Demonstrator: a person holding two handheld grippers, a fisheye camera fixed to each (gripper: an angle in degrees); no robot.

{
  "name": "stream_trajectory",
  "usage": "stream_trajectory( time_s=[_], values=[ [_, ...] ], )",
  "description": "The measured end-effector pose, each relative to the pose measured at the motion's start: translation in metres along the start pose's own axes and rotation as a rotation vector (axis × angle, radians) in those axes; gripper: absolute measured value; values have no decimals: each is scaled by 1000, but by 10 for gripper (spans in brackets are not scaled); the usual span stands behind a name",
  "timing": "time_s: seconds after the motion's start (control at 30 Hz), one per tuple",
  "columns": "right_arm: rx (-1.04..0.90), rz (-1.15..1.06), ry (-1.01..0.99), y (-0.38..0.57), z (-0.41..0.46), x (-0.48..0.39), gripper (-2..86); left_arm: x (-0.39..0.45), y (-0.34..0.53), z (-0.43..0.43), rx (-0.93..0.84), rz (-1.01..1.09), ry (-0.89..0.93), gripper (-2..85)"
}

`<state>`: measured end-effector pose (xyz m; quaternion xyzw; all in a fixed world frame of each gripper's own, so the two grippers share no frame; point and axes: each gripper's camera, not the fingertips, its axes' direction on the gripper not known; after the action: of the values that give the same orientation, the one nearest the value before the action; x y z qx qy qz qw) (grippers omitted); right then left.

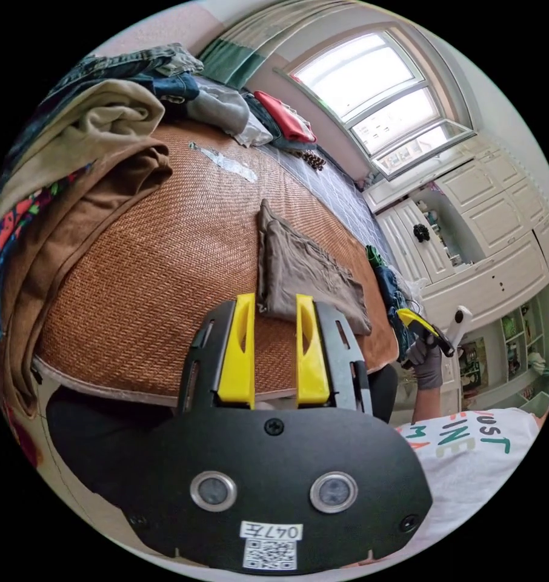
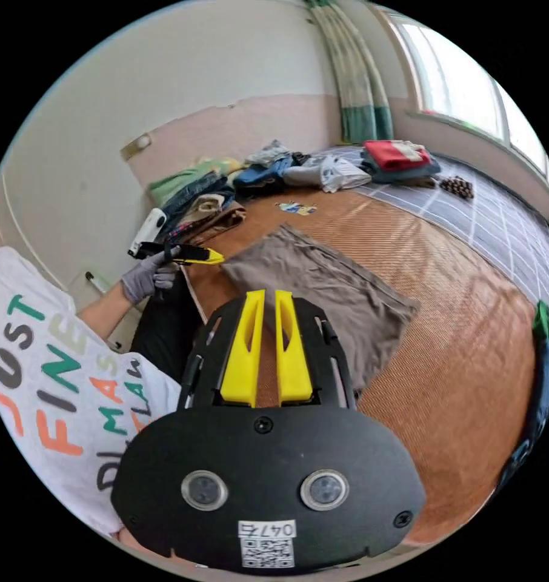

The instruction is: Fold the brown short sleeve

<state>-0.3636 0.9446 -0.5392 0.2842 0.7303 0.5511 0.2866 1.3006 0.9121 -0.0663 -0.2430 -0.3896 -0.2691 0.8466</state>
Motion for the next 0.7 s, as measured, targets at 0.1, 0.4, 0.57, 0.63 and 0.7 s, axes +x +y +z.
stream_trajectory(
  time_s=[0.1,0.4,0.57,0.63,0.7],
  values=[
    [-97,-37,40,-31,65,-11,2,-18,-12,12,8,-76,54,104],
    [-70,32,19,-20,57,24,-9,-77,-65,-26,94,-165,191,-3],
    [-241,31,-23,12,91,37,-7,-86,-114,-60,121,-128,220,-9],
    [-168,86,-76,27,77,52,-6,-78,-155,-83,141,-87,217,-9],
    [-96,133,-97,47,41,73,-8,-57,-198,-101,132,-9,180,-9]
  ],
)
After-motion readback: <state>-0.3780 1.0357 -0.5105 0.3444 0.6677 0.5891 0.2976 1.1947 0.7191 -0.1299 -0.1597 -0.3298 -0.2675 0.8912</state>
